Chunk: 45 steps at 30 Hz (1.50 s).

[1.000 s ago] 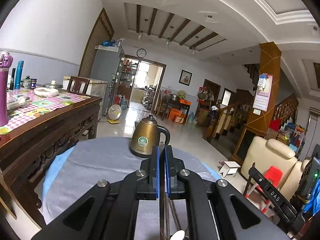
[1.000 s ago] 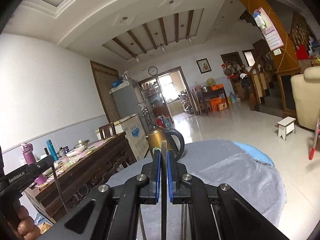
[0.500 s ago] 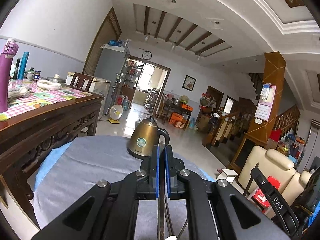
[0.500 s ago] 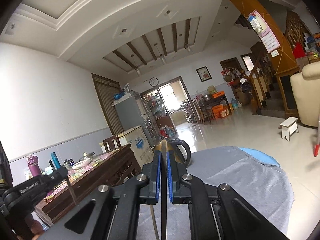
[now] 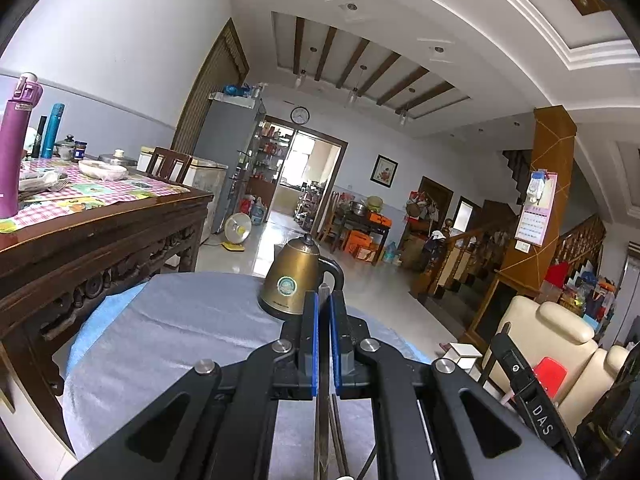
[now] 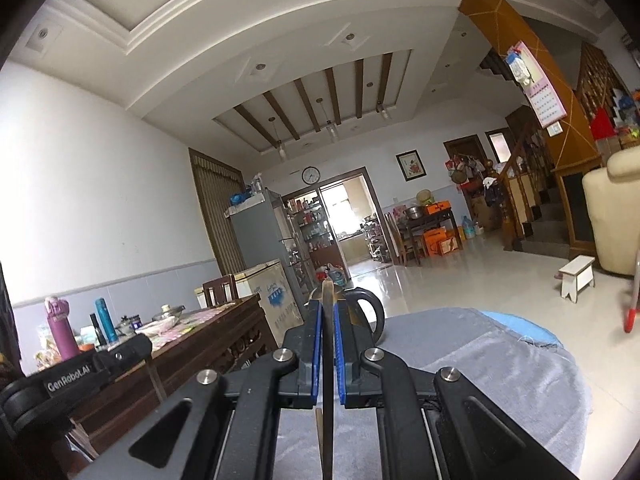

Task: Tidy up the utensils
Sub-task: 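Lift the chopsticks with both tools and lower them into the holder cup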

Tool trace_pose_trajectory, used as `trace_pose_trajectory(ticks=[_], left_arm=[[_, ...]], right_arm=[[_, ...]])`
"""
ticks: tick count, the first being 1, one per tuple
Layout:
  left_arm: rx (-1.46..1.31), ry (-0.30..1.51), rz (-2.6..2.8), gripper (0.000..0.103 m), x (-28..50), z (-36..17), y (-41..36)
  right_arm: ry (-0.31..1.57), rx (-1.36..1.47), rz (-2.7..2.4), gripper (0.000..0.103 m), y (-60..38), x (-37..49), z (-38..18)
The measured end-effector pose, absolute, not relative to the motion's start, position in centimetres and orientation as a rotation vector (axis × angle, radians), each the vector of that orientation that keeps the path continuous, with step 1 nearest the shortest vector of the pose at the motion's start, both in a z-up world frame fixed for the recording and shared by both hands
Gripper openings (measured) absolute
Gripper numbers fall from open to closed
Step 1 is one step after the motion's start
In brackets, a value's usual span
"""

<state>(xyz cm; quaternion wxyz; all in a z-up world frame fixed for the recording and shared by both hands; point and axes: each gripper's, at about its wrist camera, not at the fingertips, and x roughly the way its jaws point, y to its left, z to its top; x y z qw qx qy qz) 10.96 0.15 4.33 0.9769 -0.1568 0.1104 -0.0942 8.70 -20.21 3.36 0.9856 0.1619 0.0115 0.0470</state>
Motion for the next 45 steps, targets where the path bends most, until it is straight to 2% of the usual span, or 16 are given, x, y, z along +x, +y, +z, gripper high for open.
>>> trace_pose_trajectory(ticks=[45], left_arm=[[-0.238, 0.391, -0.173, 0.006, 10.5, 0.9, -0.9]], right_arm=[[0.159, 0.256, 0.143, 0.007, -20.1, 7.0, -0.3]])
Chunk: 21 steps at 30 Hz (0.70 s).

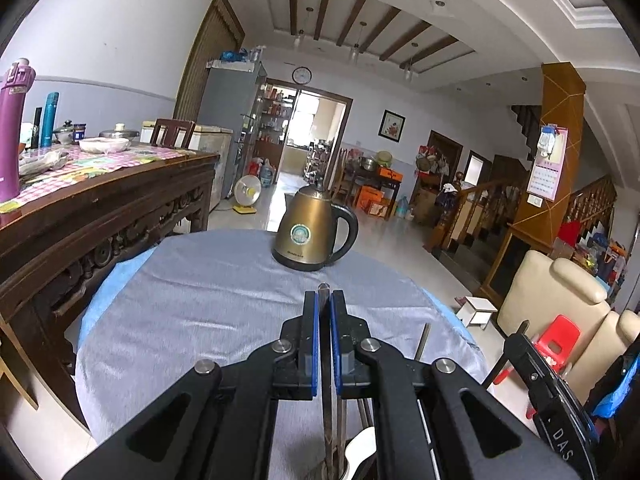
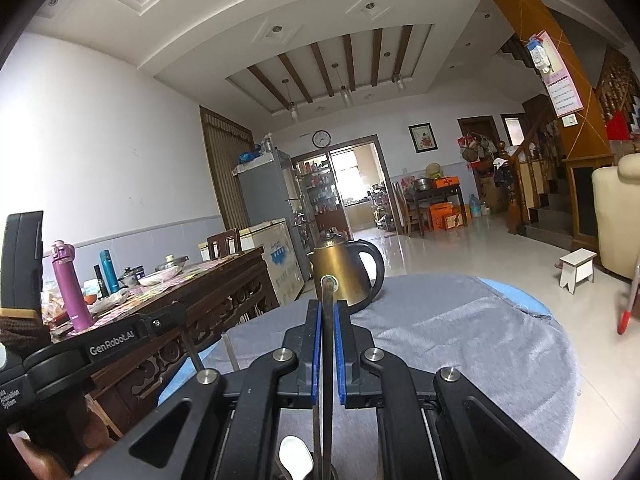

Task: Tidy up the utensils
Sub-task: 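Lift the chopsticks with both tools and lower them into the holder cup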

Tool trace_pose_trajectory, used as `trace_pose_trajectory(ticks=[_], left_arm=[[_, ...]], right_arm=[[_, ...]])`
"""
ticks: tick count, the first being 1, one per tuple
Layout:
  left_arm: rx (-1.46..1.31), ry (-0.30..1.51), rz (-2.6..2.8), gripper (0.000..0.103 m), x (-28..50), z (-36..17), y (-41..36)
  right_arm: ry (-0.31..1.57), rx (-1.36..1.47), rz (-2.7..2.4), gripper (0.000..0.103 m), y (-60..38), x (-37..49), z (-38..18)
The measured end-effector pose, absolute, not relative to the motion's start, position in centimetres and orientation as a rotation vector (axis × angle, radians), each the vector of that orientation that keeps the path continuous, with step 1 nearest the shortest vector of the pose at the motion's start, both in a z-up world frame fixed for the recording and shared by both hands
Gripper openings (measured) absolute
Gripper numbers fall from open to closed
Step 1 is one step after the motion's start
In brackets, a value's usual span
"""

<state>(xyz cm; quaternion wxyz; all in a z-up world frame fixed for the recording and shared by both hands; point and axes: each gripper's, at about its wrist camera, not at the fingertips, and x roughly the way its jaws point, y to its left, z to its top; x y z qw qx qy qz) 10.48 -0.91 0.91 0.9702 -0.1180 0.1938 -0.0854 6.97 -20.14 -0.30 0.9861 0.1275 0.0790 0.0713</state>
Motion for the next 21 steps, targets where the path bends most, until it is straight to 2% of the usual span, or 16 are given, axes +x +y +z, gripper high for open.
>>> trace_pose_trajectory(ticks=[21], left_arm=[[-0.209, 0.523, -0.266, 0.006, 7.0, -0.1, -0.6]], right_arm=[[0.252, 0.233, 0.215, 0.007, -20.0, 4.0, -1.1]])
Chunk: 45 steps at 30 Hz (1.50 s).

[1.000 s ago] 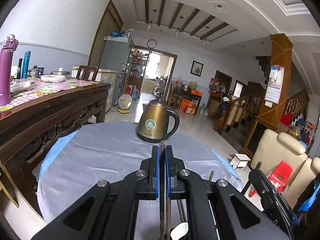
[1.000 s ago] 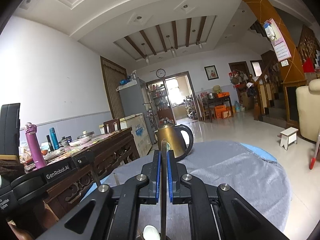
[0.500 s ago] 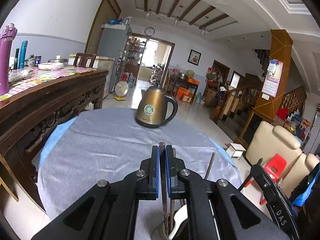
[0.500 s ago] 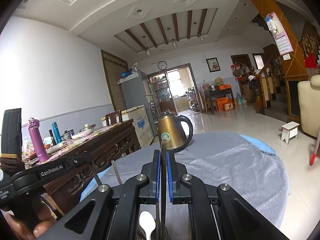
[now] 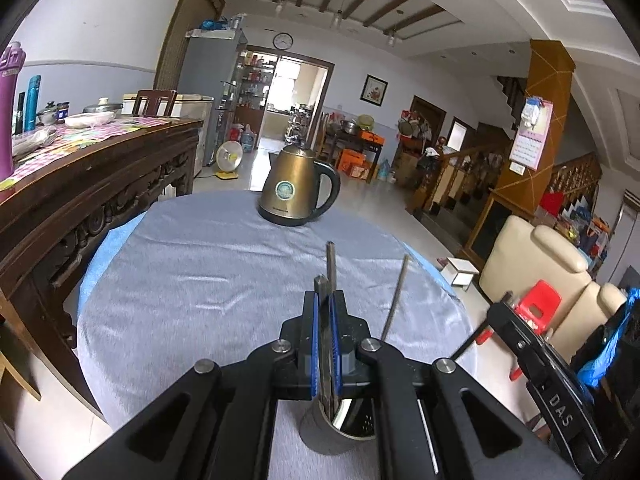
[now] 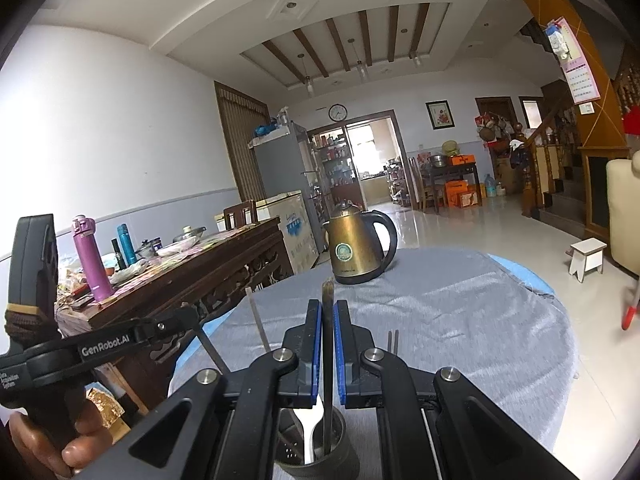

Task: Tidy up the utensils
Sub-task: 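Lift the chopsticks with both tools and lower them into the holder cup, then open both tools, releasing the chopsticks, and pull back from the cup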

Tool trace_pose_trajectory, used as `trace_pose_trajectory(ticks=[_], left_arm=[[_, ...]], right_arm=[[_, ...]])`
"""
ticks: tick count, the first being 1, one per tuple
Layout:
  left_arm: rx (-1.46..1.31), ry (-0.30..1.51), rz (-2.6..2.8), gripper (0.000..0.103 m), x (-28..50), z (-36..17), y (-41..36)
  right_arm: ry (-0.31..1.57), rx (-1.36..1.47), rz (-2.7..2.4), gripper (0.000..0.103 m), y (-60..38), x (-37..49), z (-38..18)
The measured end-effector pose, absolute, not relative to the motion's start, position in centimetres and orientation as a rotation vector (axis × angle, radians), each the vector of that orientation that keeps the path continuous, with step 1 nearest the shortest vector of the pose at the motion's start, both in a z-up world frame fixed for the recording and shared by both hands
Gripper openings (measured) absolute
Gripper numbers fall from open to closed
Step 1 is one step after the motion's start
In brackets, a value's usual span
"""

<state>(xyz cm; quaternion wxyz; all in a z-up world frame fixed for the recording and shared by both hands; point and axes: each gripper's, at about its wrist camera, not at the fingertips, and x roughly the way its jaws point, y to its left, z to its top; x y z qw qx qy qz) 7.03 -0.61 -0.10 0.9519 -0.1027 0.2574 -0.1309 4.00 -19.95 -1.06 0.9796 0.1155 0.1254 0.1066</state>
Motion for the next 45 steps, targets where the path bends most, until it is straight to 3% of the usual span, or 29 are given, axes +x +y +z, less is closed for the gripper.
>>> trace_pose_trajectory(ticks=[21, 45], left_arm=[[-0.145, 0.657, -0.264, 0.006, 5.1, -1.1, -0.8], [-0.089, 0.713, -0.172, 0.006, 3.1, -2.4, 0.5]], right_arm=[[0.408, 0.390, 0.257, 0.009, -21.4, 5.8, -1.9], [0.432, 0.385, 0.261, 0.010, -19.8, 6.2, -1.4]])
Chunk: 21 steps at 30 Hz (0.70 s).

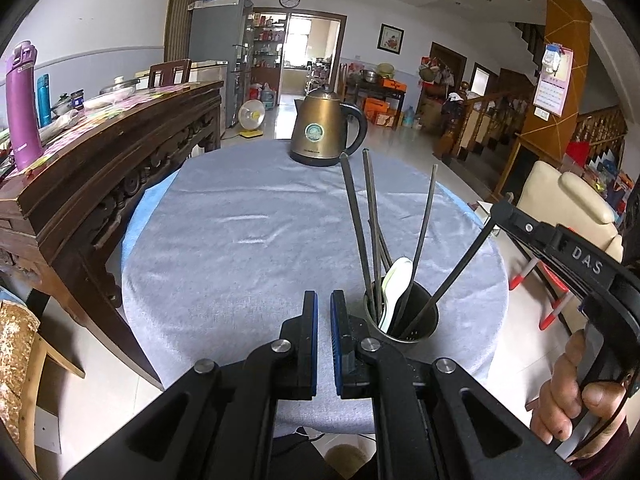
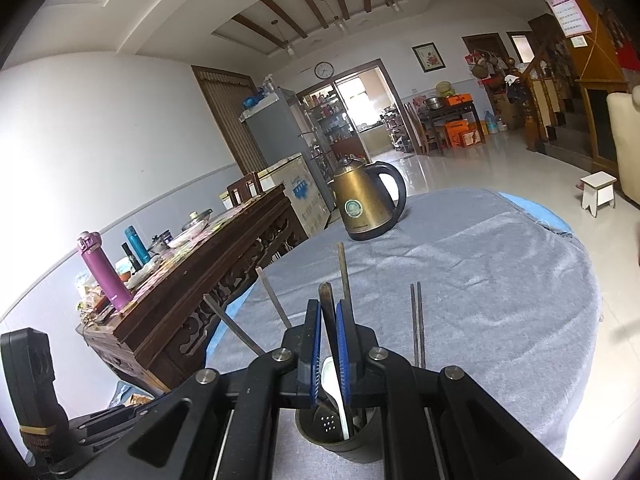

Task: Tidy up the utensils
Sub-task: 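Open both tools, releasing the chopsticks, and pull back from the cup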

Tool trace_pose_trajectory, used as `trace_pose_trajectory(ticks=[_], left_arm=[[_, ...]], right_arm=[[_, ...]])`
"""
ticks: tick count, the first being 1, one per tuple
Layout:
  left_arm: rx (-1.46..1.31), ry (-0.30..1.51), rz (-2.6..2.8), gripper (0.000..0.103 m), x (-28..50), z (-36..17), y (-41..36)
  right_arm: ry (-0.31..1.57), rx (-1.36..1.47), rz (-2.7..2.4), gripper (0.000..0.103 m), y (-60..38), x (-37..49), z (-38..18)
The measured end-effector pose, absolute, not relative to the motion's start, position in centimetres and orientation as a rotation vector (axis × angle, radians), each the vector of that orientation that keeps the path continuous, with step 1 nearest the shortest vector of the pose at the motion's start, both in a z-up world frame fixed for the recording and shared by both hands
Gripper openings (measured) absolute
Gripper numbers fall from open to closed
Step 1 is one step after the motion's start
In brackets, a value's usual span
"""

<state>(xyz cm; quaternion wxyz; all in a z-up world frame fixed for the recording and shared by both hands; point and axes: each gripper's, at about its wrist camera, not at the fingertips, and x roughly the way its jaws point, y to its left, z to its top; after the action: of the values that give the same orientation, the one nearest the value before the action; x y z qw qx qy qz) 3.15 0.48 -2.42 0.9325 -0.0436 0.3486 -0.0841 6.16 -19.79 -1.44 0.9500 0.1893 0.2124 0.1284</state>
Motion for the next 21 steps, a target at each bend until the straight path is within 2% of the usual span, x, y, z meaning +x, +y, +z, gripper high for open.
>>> trace_pose_trajectory(ticks=[10, 11, 12, 13, 14, 15, 16, 19, 21], left_arm=[[-0.070, 0.703, -0.136, 0.006, 2.6, -2.1, 0.7], [-0.064, 0.701, -0.129, 0.009, 2.6, -2.1, 0.6], [-0.055, 0.699, -0.117, 0.016, 2.5, -2.0, 0.6], [-0.051, 0.699, -0.107, 0.024, 2.5, -2.0, 0.6], [-0.047, 0.697, -0.095, 0.043, 2.4, -1.9, 0.7], [-0.043, 0.692, -0.079, 0.054, 2.5, -1.8, 0.8], [-0.037, 0.680, -0.060, 0.055, 2.4, -1.7, 1.0], [-0.013, 0.662, -0.017, 0.057, 2.2, -1.4, 1.0], [-0.010, 0.660, 0.005, 0.065, 2.1, -1.2, 1.1]], right_arm=[[0.447, 0.402, 0.236, 0.011, -19.8, 6.8, -1.5], [0.451, 0.403, 0.230, 0.011, -19.9, 6.8, -1.5], [0.456, 0.404, 0.220, 0.011, -19.9, 6.8, -1.4], [0.459, 0.408, 0.216, 0.024, -20.1, 6.8, -1.4], [0.460, 0.421, 0.211, 0.035, -20.4, 6.7, -1.3], [0.449, 0.439, 0.207, 0.063, -20.8, 6.4, -1.2], [0.421, 0.453, 0.207, 0.076, -21.2, 6.0, -1.0], [0.348, 0.446, 0.191, 0.076, -22.3, 4.8, -0.1], [0.328, 0.444, 0.179, 0.076, -22.9, 4.2, 0.4]])
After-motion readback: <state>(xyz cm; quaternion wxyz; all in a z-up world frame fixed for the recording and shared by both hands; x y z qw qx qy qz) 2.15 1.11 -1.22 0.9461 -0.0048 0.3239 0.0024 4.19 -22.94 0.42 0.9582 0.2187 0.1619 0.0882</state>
